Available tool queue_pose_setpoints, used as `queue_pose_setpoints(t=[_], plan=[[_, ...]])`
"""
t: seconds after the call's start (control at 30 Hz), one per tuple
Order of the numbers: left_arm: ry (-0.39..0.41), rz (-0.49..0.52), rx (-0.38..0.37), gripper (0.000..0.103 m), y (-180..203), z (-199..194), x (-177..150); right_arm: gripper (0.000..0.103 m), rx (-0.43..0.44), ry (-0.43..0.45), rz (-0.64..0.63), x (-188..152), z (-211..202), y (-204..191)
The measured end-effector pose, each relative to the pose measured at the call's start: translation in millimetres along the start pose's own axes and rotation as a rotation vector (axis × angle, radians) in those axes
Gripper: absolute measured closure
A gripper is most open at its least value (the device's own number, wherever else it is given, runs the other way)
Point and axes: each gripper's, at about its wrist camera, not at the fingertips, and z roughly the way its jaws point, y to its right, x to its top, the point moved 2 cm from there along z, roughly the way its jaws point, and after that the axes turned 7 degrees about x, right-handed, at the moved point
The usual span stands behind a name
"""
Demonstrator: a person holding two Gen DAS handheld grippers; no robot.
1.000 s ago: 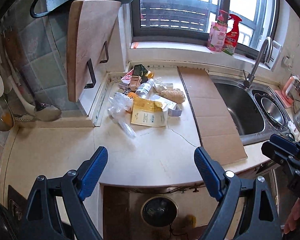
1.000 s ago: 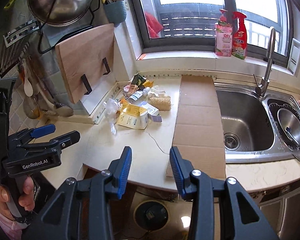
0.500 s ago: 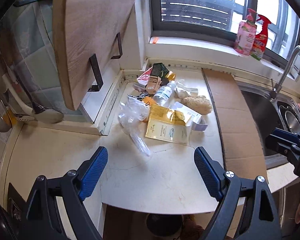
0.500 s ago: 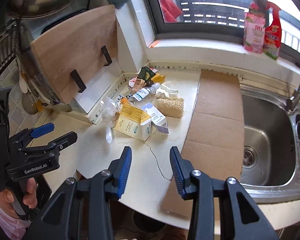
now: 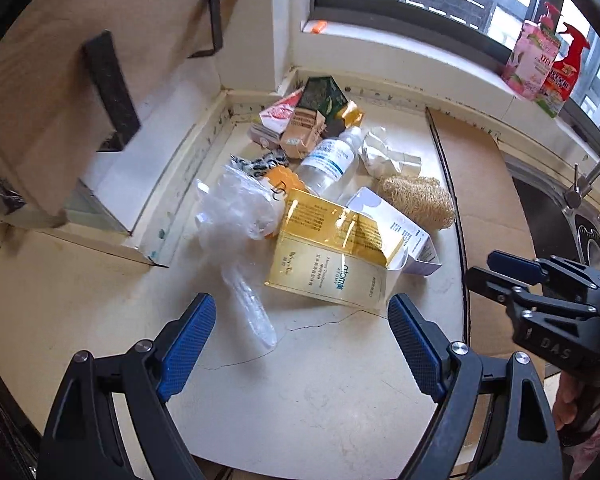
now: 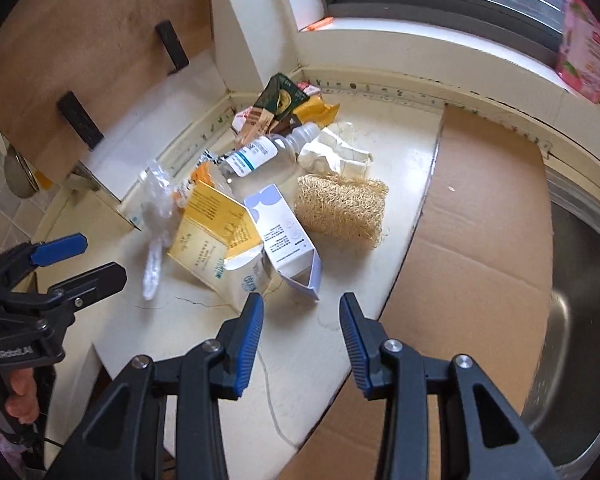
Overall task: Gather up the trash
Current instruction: 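Move the right tool toward the white carton beside the loofah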
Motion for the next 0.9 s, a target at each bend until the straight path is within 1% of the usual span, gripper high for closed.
queue_pose_setpoints(t=[0.17,0.27,0.4,0.6,0.9], plan=[[-0.049,0.011,0.002,0.016,11,17,3,0.063,-0.02,-0.033,-0.078,1,23,3],[-0.076,0.007,-0.006,0.016,14,25,4,0.063,-0.033,-0.052,-0.099,2,33,6],[-0.092,0.003,0.001,0.016,16,33,5,0.063,-0.032,-0.062,-0.111,5,42,11],[-0.098,-0.006,0.011,0.016,13,41,4,0.063,-0.022,-0.075,-0.141,9,55,9],[-0.1,-0.048,0.021,0.016,-3,41,-1,0.063,-0.009,-0.093,-0.177,15,76,4]])
